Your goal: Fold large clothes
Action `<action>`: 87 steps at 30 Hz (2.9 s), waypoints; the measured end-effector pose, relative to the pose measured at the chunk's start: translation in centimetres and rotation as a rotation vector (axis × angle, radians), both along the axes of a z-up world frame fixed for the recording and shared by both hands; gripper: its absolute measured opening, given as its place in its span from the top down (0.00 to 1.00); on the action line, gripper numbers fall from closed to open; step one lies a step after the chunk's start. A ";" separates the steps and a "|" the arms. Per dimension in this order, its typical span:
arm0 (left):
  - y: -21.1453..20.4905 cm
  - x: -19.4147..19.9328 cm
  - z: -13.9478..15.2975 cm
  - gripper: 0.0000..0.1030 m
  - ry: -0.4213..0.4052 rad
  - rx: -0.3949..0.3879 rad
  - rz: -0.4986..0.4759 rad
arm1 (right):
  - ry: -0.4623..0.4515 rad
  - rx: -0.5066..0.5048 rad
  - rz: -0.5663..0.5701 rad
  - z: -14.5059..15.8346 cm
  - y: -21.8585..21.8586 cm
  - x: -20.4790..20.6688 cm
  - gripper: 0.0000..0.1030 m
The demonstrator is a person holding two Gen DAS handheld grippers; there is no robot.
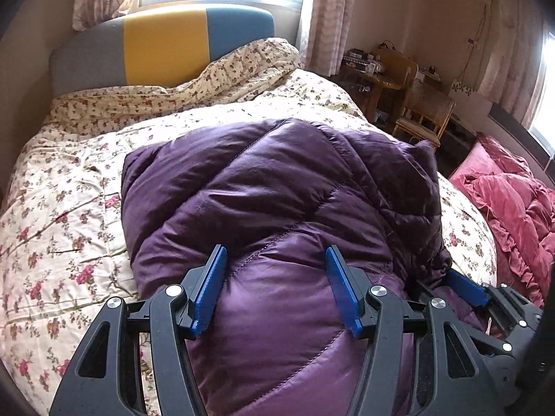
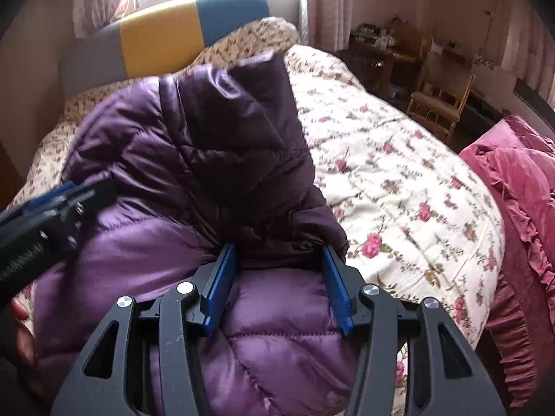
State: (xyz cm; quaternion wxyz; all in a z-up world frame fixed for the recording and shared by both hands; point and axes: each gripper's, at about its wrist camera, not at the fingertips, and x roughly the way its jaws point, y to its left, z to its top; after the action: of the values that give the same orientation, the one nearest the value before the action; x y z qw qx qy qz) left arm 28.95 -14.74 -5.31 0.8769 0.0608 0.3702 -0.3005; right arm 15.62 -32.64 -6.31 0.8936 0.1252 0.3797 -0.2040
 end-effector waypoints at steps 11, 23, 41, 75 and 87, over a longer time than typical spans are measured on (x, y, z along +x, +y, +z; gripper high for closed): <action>2.0 0.1 -2.0 0.43 0.024 -0.049 0.025 | 0.031 0.108 0.017 -3.0 -3.4 0.6 0.18; 11.6 0.6 -4.0 0.42 0.228 -0.235 0.235 | -0.006 0.098 0.095 -2.5 -2.1 0.2 0.40; 7.1 0.7 -4.7 0.35 0.309 -0.386 0.087 | -0.051 0.187 0.157 -2.5 -2.3 -0.5 0.49; 36.7 -11.1 -1.5 0.55 0.153 -0.373 0.509 | -0.059 -0.002 0.739 1.1 27.9 -1.2 0.76; 35.3 -11.3 -3.1 0.44 0.143 -0.300 0.649 | -0.054 -0.001 0.711 -1.0 27.0 -0.7 0.62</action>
State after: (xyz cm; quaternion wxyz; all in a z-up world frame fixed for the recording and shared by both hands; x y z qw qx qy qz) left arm 17.66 20.53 -8.37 0.8978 -0.2102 0.3823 -0.0608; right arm 14.93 -5.61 -7.35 0.9185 -0.0100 0.3758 0.1231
